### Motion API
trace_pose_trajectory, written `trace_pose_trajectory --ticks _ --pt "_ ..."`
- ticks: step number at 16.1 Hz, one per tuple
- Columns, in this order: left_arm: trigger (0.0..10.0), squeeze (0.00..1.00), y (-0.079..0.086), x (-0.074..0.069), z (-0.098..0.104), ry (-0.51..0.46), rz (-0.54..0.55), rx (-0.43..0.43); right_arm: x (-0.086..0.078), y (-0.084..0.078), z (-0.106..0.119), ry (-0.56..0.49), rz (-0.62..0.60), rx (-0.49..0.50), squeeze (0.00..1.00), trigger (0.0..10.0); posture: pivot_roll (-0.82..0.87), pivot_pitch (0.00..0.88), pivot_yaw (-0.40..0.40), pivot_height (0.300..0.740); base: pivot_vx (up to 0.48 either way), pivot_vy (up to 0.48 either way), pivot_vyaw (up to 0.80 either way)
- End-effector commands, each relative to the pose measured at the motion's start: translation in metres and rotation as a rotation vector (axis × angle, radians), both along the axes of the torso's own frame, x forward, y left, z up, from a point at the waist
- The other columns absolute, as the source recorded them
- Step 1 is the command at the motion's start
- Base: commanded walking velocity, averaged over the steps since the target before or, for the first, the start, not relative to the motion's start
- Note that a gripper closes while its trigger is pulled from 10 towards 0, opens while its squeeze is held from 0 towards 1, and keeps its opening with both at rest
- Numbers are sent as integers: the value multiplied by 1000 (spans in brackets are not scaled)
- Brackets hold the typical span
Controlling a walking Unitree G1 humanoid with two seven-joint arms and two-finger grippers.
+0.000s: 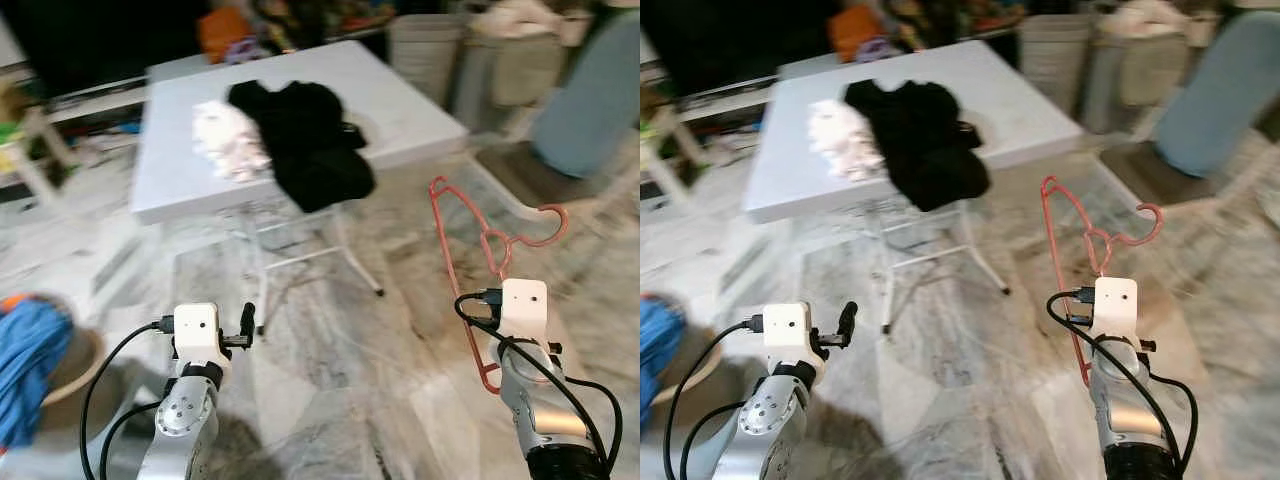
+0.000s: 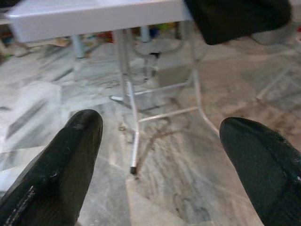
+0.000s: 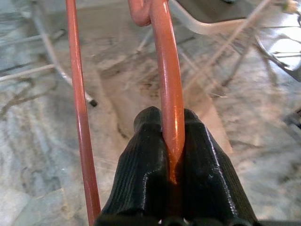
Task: Hang hanger
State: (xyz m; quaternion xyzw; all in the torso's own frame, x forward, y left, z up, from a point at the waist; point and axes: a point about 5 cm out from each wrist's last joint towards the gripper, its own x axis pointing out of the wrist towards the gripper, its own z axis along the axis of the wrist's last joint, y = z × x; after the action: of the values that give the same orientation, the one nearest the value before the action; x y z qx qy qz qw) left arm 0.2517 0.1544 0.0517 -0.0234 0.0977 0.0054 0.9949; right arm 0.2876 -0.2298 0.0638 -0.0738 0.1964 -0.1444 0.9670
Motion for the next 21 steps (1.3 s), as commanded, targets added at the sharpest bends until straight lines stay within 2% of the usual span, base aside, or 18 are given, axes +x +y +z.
trace_pose_trajectory --ticks 1,5,19,21 --pt "10000 0 4 0 2 -1 8 -1 2 4 8 -25 9 -14 0 10000 -122 0 93 740 0 0 -800" --pt "10000 0 1 1 3 1 -12 -13 2 5 8 -20 4 -10 0 10000 -127 0 93 740 0 129 -788" --pt "10000 0 2 3 3 21 -26 -20 3 7 9 -8 -18 7 0 10000 -127 0 97 740 0 375 -771" --pt "10000 0 2 5 4 17 -25 -22 4 6 11 -15 -22 -8 0 10000 -126 0 93 740 0 186 0"
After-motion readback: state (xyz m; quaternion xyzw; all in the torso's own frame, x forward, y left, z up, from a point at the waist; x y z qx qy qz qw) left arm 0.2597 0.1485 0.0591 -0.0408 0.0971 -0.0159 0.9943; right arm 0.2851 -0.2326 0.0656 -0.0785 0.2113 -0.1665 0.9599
